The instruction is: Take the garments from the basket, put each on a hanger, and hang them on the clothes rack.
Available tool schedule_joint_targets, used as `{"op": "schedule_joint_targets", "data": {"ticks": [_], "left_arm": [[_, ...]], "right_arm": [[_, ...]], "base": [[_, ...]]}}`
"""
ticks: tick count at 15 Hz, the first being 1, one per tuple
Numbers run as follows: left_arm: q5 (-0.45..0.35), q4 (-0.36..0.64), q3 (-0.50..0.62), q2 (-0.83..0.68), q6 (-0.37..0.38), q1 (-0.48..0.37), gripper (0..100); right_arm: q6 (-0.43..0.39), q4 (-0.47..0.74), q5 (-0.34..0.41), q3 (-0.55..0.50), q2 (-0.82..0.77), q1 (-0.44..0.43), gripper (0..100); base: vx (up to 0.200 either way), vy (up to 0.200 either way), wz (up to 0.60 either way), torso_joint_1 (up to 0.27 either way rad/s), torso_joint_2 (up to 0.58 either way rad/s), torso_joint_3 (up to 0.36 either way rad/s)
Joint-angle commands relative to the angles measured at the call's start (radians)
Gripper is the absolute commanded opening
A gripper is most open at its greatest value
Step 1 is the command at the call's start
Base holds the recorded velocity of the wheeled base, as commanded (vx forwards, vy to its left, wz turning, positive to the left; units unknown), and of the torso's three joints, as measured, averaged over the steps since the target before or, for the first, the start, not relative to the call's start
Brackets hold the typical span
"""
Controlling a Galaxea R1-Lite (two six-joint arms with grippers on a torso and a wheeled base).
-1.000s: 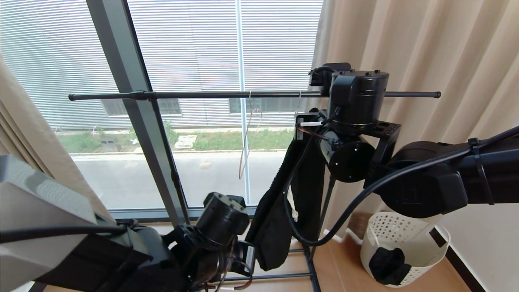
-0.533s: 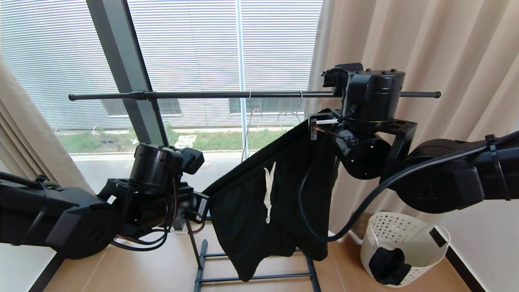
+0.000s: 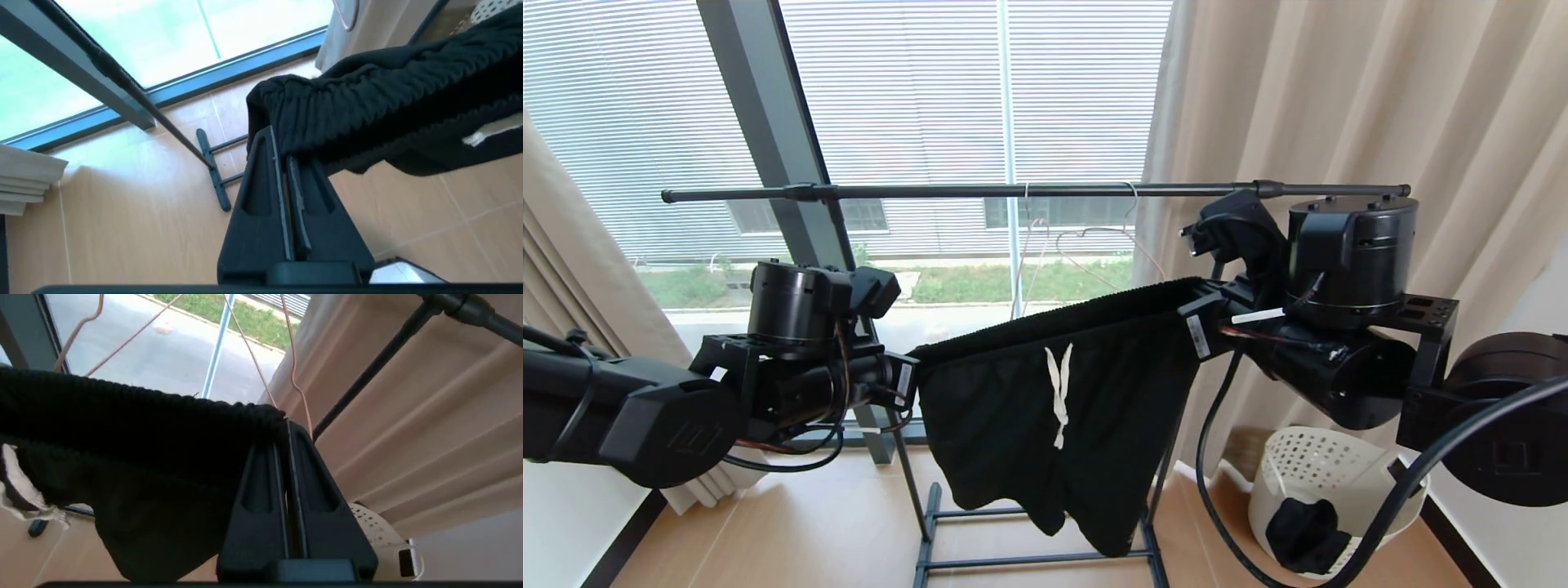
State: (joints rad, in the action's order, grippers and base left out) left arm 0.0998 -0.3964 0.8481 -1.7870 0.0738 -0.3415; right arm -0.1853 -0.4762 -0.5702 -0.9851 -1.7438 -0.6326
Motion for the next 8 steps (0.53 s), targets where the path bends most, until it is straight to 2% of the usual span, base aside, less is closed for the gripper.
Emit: {"op": "schedule_joint_targets", "data": {"ticks": [1, 5, 8], "left_arm": [[0.003, -0.025, -0.007, 0.009, 0.001, 0.038, 0], [0.001, -0.027, -0.011, 0.018, 0.007, 0.076, 0], [-0.031, -0.027, -0.015, 0.032, 0.02, 0.095, 0]], "right_arm": [[-0.026, 0.001, -0.002, 0.028, -0.014, 0.034, 0], [-0.059, -0.002, -0.002, 0.042, -0.029, 0.077, 0], [-0.071, -0.01, 0.0, 0.022, -0.062, 0.137, 0]], "base": [[0.0, 0.0, 0.0, 0.0, 0.0, 0.0], [0.0, 0.0, 0.0, 0.0, 0.0, 0.0], [0.0, 0.0, 0.0, 0.0, 0.0, 0.0]]}}
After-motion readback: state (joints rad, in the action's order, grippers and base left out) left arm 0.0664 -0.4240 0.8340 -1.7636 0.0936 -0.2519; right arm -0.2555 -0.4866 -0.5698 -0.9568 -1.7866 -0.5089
